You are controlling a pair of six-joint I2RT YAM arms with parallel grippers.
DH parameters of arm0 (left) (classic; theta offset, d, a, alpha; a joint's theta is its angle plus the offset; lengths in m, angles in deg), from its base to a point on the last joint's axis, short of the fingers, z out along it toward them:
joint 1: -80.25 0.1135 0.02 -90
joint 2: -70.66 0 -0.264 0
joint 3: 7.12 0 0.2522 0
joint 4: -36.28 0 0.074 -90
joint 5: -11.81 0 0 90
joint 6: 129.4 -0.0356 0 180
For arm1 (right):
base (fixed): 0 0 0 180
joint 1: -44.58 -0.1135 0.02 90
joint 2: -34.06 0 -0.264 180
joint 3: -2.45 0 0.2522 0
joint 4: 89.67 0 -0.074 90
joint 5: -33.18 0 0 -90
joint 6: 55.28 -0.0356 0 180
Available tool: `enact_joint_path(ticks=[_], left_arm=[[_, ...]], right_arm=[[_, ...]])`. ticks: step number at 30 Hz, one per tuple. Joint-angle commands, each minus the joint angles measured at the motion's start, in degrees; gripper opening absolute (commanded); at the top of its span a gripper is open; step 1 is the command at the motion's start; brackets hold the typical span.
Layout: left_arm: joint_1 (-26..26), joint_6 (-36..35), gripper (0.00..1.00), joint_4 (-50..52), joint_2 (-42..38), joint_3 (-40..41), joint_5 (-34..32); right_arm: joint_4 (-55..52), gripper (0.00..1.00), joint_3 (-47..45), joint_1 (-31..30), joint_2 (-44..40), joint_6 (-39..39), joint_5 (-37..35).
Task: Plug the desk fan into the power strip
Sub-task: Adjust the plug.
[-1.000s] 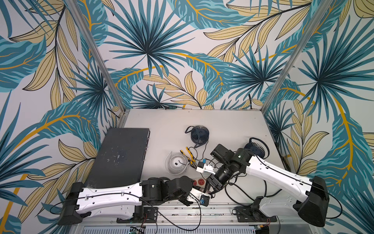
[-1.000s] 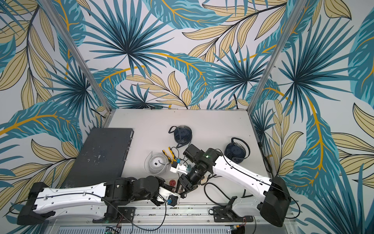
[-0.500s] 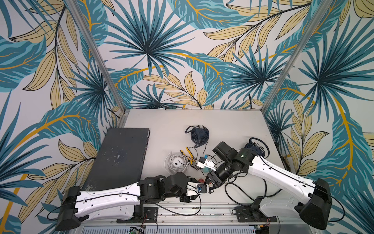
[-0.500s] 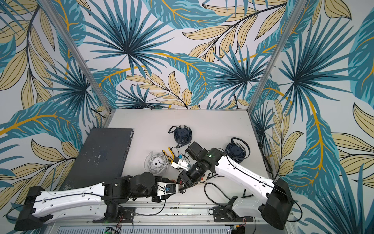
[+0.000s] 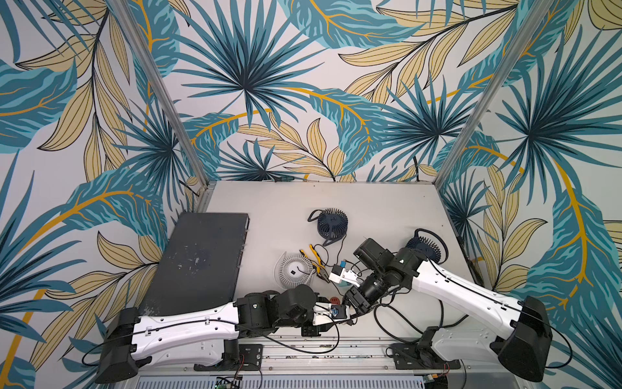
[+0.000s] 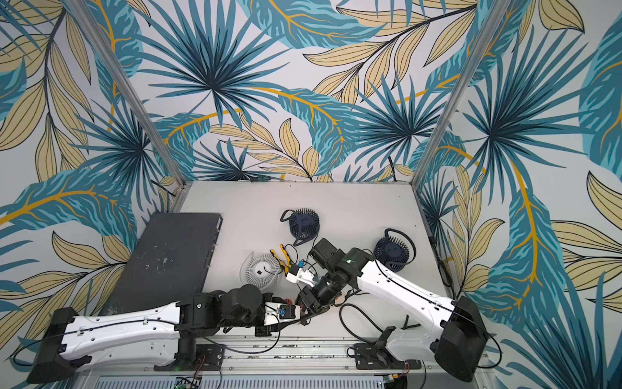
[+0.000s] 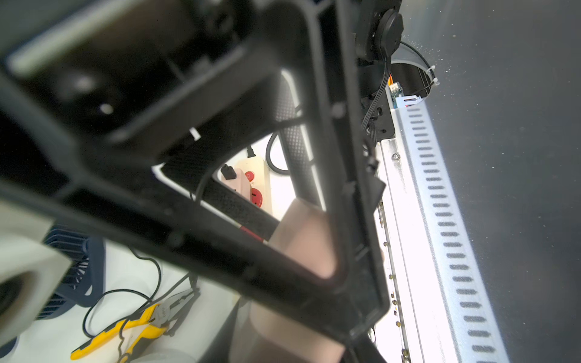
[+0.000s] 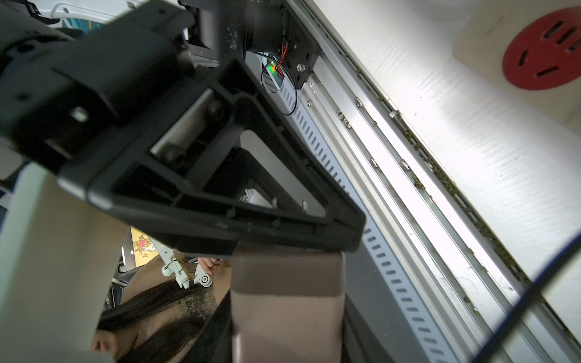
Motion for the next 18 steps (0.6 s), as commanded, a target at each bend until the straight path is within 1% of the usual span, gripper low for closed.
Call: enact_joint_path(ticks=[1, 7, 10, 12, 15, 16, 18], left_arm=[[-0.9, -0.5, 0.42, -6.7, 0.5, -1.2, 6.5], [-0.9, -0.1, 0.51, -8.3, 1.3, -1.4, 7.2], [-0.9, -0.3, 0.51, -8.3, 1.9, -1.7, 7.8], [-0.9, -0.4, 0.45, -7.9, 2.2, -2.0, 8.5], [-0.9, -0.7, 0.32, -7.7, 2.4, -2.2, 9.1], [-0.9, -0.8, 0.29, -7.2, 2.6, -2.3, 9.0], [-0.9, -1.1, 0.29, -5.7, 3.0, -2.3, 8.7]], right_arm=[[5.7, 0.13, -1.1, 0.5, 0.5, 0.7, 0.7], [5.8, 0.15, -2.6, 0.5, 0.7, 0.9, 2.4], [5.7, 0.15, -2.8, 0.5, 0.8, 1.2, 2.6], [5.8, 0.15, -2.8, 0.5, 0.8, 1.1, 2.8], [5.8, 0.15, -2.9, 0.5, 0.8, 1.2, 2.9], [5.7, 0.15, -2.9, 0.5, 0.7, 1.3, 2.8], [5.8, 0.15, -2.7, 0.5, 0.3, 1.2, 2.6]])
